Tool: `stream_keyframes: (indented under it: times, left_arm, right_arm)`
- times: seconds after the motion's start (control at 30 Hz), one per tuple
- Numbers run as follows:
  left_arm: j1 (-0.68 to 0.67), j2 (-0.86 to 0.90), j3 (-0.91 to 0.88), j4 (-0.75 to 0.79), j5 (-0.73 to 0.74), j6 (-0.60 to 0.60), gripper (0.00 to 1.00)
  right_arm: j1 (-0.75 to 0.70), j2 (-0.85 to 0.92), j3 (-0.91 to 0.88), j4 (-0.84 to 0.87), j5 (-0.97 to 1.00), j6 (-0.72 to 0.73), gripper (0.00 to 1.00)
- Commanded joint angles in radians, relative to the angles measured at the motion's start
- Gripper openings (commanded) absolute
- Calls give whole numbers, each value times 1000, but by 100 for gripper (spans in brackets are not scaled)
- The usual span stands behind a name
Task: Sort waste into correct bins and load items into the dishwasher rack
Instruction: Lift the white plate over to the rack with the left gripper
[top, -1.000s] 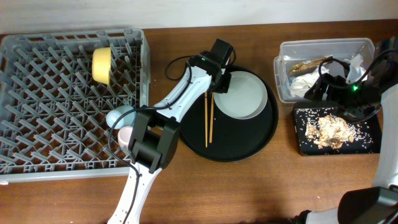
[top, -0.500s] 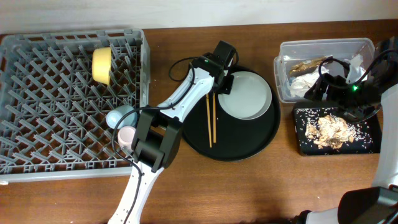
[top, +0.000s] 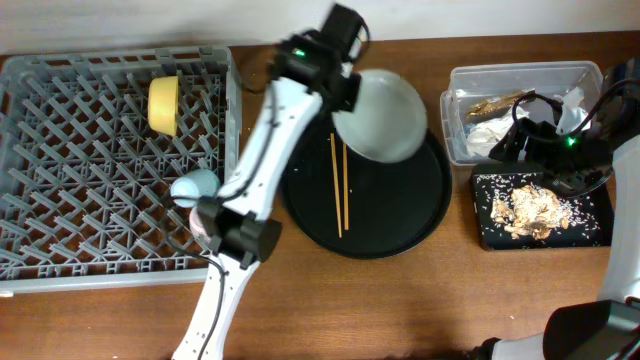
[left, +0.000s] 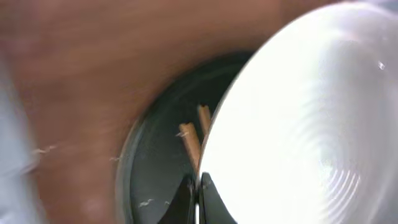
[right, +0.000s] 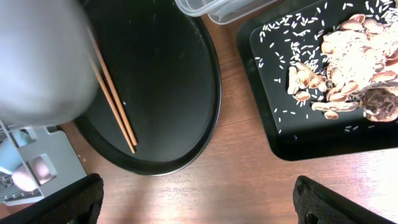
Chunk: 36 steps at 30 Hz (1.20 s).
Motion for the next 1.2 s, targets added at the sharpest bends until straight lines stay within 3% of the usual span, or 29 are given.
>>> stream_keyframes:
  times: [0.0, 0.07, 0.27, 0.37, 0.5, 0.6, 0.73, 0.77, 0.83, 0.9, 1.17]
  left_arm:
    - [57, -77, 116, -87, -187, 20, 1]
    - [99, -156, 121, -159, -220, 29, 1]
    - [209, -365, 99, -159, -175, 74, 1]
    - [257, -515, -4, -159, -199, 98, 1]
    - [306, -756, -357, -159, -375, 72, 1]
    - [394, -950, -682, -156, -671, -69, 0]
    - [498, -1098, -910, -87, -824, -94, 0]
    - [509, -1118, -942, -58, -826, -76, 0]
    - [499, -1176, -1062, 79, -829, 131, 0]
    - [472, -1195, -1152, 188, -830, 257, 0]
    - [440, -1188, -1466, 568, -844, 472, 0]
  right_arm:
    - [-2, -5, -2, -3, -6, 0, 98]
    - [-2, -5, -2, -3, -6, 0, 98]
    - [-2, -5, -2, -10, -5, -1, 99]
    - [-2, -5, -2, -13, -5, -1, 99]
    - [-2, -5, -2, -13, -5, -1, 99]
    - [-2, -5, -2, -12, -5, -1, 99]
    - [-2, -5, -2, -4, -6, -1, 98]
    - [-2, -5, -2, -1, -6, -1, 98]
    - [-1, -5, -2, 3, -6, -1, 99]
    - [-1, -5, -2, 3, -6, -1, 98]
    - [-1, -5, -2, 17, 2, -1, 99]
